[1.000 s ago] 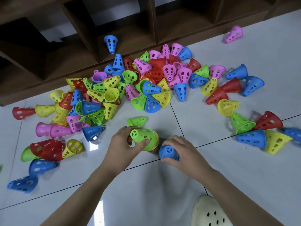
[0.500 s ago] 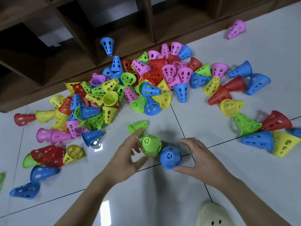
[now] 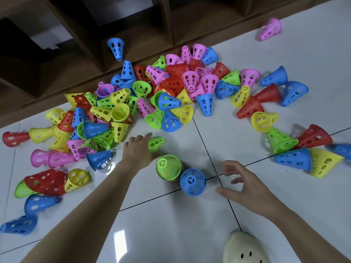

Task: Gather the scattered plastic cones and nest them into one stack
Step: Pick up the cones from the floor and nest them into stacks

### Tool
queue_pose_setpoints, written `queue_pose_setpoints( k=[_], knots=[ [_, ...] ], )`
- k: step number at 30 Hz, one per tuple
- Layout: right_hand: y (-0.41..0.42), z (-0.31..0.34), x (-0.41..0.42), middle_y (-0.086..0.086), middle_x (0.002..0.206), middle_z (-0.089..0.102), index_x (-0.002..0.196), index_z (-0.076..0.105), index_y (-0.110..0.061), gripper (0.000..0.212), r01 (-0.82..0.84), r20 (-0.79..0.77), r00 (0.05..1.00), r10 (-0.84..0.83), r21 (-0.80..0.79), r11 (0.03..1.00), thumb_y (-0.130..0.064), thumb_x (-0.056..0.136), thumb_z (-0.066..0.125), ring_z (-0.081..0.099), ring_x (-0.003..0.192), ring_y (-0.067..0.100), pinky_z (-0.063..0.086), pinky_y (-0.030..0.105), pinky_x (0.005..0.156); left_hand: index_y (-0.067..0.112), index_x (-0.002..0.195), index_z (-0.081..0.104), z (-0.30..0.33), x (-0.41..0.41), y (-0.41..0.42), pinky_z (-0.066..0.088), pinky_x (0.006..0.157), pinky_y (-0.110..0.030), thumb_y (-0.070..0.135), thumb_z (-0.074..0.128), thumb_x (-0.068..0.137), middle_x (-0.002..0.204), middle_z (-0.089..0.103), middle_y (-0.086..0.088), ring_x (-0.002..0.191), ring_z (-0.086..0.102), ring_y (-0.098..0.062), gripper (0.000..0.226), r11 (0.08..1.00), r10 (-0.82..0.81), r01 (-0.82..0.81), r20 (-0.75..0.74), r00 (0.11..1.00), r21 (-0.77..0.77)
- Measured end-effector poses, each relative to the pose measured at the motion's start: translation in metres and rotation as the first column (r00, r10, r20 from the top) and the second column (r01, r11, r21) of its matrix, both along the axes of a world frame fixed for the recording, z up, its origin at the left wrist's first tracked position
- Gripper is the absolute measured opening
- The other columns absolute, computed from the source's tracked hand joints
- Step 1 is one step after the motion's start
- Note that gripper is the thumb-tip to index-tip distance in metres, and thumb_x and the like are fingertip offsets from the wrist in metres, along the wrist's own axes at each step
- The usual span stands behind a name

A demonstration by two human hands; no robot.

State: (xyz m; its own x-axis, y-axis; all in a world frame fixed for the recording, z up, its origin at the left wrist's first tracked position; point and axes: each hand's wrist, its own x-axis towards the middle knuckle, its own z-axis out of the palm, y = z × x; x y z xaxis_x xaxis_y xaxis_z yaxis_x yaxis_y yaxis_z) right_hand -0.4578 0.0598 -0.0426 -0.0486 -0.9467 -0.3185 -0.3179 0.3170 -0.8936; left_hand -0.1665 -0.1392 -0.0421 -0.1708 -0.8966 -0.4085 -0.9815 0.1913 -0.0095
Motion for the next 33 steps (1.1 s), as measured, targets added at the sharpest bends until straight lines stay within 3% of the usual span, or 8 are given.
queue_pose_setpoints(
  k=[5,7,11,14,18,26,30,33],
  knots=[
    [-0.005,0.004,0.000,-0.007,0.104,0.067,0.119,0.060,-0.032,0.057,0.104,0.162,0.981,-0.111,0.051,0.993,-0.041,0.069,0.087,0.065,0.101,0.015,0.054,0.035,0.084,0.018,0.130,0.052,-0.006,0.002,0.006,0.038,0.098,-0.041,0.067,0.065,0.081,0.122,0.063,-0.007,0.116,0.057,-0.029,0.071,0.998,0.046,-0.040,0.115,0.992,-0.055],
    [-0.005,0.003,0.001,-0.005,0.102,0.068,0.115,0.063,-0.029,0.045,0.109,0.166,0.979,-0.118,0.063,0.992,-0.026,0.076,0.085,0.066,0.097,0.018,0.054,0.038,0.084,0.018,0.119,0.059,0.003,0.005,0.012,0.044,0.086,-0.035,0.057,0.076,0.076,0.107,0.067,-0.003,0.102,0.062,-0.027,0.061,0.975,0.193,-0.203,-0.105,0.975,-0.089],
    [-0.005,0.004,0.002,-0.004,0.099,0.070,0.108,0.066,-0.027,0.031,0.132,0.169,0.975,-0.142,0.067,0.989,-0.017,0.082,0.081,0.067,0.092,0.015,0.053,0.029,0.080,0.023,0.110,0.063,0.046,0.009,0.033,0.043,0.063,-0.019,0.032,0.087,0.074,0.090,0.066,0.010,0.083,0.062,-0.015,0.044,0.874,0.406,-0.478,-0.676,0.615,0.090],
    [-0.007,0.011,0.006,-0.002,0.091,0.071,0.104,0.068,-0.018,0.021,0.221,0.244,0.942,-0.231,0.067,0.973,-0.009,0.086,0.076,0.066,0.086,0.014,0.052,0.019,0.078,0.028,0.117,0.060,0.094,0.013,0.056,0.046,0.072,-0.011,0.027,0.088,0.073,0.103,0.067,0.013,0.093,0.062,-0.003,0.052,0.924,0.221,-0.383,-0.806,0.548,-0.007],
    [-0.009,0.014,0.008,-0.001,0.090,0.072,0.101,0.070,-0.017,0.016,0.266,0.252,0.928,-0.274,0.068,0.962,-0.007,0.089,0.072,0.068,0.093,0.025,0.051,0.037,0.088,0.027,0.122,0.057,0.132,0.013,0.078,0.050,0.084,-0.016,0.036,0.089,0.073,0.113,0.067,0.011,0.106,0.064,-0.009,0.059,0.972,0.121,-0.236,-0.873,0.472,0.007],
    [-0.009,0.020,-0.001,-0.004,0.090,0.072,0.097,0.070,-0.021,0.010,0.366,0.153,0.920,-0.360,-0.009,0.931,-0.012,0.091,0.071,0.065,0.088,0.016,0.050,0.026,0.081,0.026,0.117,0.059,0.105,-0.013,0.096,0.044,0.079,-0.006,0.033,0.083,0.078,0.107,0.068,0.012,0.105,0.063,-0.004,0.047,0.986,0.137,-0.157,-0.847,0.513,0.065],
    [0.000,0.020,-0.017,-0.009,0.096,0.072,0.105,0.067,-0.027,0.019,0.346,0.016,0.938,-0.346,-0.108,0.932,-0.014,0.091,0.071,0.064,0.099,0.006,0.046,0.025,0.087,0.035,0.119,0.060,0.092,-0.017,0.098,0.035,0.086,0.002,0.026,0.086,0.076,0.119,0.059,0.027,0.113,0.048,0.022,0.051,0.988,0.150,-0.110,-0.780,0.607,0.104],
    [0.014,0.020,-0.028,-0.012,0.105,0.071,0.109,0.065,-0.031,0.025,0.329,-0.088,0.935,-0.344,-0.150,0.932,-0.015,0.091,0.071,0.059,0.110,0.003,0.041,0.021,0.092,0.043,0.115,0.063,0.094,-0.014,0.086,0.034,0.100,-0.008,0.047,0.082,0.067,0.124,0.056,0.028,0.126,0.045,0.008,0.052,0.998,0.028,0.026,-0.732,0.680,0.062]
  ],
)
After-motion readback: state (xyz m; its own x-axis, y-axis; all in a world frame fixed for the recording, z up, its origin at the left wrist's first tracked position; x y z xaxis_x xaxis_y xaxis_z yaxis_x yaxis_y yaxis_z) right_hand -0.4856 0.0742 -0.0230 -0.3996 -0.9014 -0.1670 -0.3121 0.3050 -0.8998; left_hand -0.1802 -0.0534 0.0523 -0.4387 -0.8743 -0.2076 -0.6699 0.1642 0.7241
